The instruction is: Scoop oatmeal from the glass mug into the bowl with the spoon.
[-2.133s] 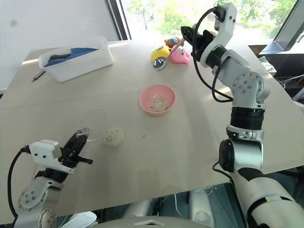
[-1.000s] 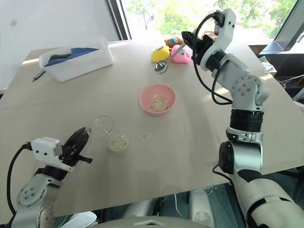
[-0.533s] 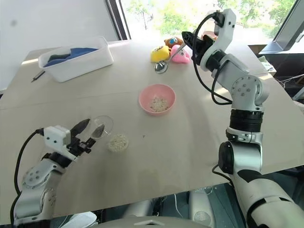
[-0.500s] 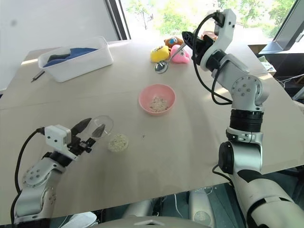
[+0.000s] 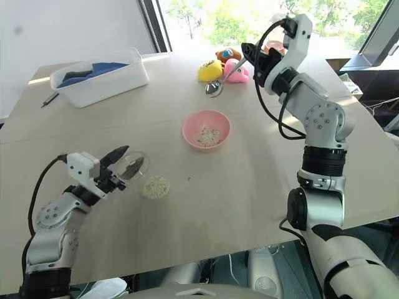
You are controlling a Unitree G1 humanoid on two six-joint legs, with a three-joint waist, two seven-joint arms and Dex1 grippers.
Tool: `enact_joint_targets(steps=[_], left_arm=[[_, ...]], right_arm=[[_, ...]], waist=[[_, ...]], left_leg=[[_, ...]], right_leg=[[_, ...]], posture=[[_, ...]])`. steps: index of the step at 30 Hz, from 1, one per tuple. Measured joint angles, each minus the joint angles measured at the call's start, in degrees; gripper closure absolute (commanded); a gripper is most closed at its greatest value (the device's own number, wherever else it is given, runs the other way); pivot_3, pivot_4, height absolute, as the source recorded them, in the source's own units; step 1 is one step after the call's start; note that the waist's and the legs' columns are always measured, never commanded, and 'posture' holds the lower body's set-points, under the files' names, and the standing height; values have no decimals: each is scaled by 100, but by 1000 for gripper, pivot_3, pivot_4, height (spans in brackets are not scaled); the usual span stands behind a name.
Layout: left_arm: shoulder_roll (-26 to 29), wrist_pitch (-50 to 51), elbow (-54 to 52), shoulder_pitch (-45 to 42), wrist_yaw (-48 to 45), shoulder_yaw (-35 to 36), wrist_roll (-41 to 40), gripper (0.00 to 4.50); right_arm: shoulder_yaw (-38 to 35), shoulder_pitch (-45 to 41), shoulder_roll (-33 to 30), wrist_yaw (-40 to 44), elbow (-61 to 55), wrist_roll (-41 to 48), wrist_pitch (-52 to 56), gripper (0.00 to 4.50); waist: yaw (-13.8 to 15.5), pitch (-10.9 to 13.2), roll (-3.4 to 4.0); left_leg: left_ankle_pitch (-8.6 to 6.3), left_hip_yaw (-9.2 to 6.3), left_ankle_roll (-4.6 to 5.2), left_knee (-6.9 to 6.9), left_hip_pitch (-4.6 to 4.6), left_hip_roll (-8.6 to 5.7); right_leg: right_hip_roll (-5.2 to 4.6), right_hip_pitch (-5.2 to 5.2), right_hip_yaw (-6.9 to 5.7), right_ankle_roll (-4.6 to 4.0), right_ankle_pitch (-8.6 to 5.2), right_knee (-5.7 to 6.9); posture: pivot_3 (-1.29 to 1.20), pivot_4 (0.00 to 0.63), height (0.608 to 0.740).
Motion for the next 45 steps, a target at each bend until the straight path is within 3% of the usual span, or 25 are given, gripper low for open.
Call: enact_joint_targets(steps=[9,10,11,13,15,16,30,36,45], left_arm=[[-2,-1,114,-34,-51,-153,3,1667],[-2,-1,114,-36,-52,-172,3,2179],[-3,-1,113,-37,-54,-202,3,2407],[-5,-3,111,-37,-57,-224,3,3500],[-21,-34,81,-49,-77,-217,-86,4293],[-29,-65,2,-83,-97,-226,-126,4432],[-103,-109,-51,-124,85,-211,-110,4432],[-469,-82,-60,-353,830,7,-129,4432],[-684,-280,-55,-966,2196,-30,986,4432]], right_arm=[[-1,1,15,-8,-37,0,-5,4500],[0,1,21,-8,-38,0,-5,4500],[0,1,24,-8,-39,0,-5,4500],[-1,1,24,-8,-39,0,-6,4500],[-7,8,22,-9,-40,-1,-9,4500],[-18,13,25,-11,-40,-1,-12,4500],[-14,18,85,-13,-45,-1,-30,4500],[-20,24,88,-14,-51,0,-30,4500],[0,24,193,-18,-101,34,-14,4500]], waist=[[-3,0,0],[-1,0,0],[-2,0,0],[-6,0,0],[-7,0,0],[0,-1,0],[-5,-6,10],[2,-6,8],[-16,-6,9]], left_leg=[[0,0,0,0,0,0],[0,-1,0,0,0,0],[0,-1,0,0,0,0],[0,0,0,0,0,0],[0,-1,0,0,0,0],[0,-1,0,1,3,0],[0,0,0,2,4,0],[0,-3,0,5,-1,0],[0,-2,0,3,-2,-3]], right_leg=[[0,0,0,0,0,0],[0,0,0,0,0,0],[0,0,0,0,0,0],[0,0,0,0,0,0],[-1,0,0,0,0,1],[-3,2,0,0,0,1],[0,2,2,0,0,6],[-1,0,-3,0,0,5],[0,-2,-1,0,0,1]], posture=[[0,150,740],[0,150,740],[0,150,740],[0,150,740],[0,150,740],[0,150,740],[0,150,740],[0,150,740],[0,150,740]])
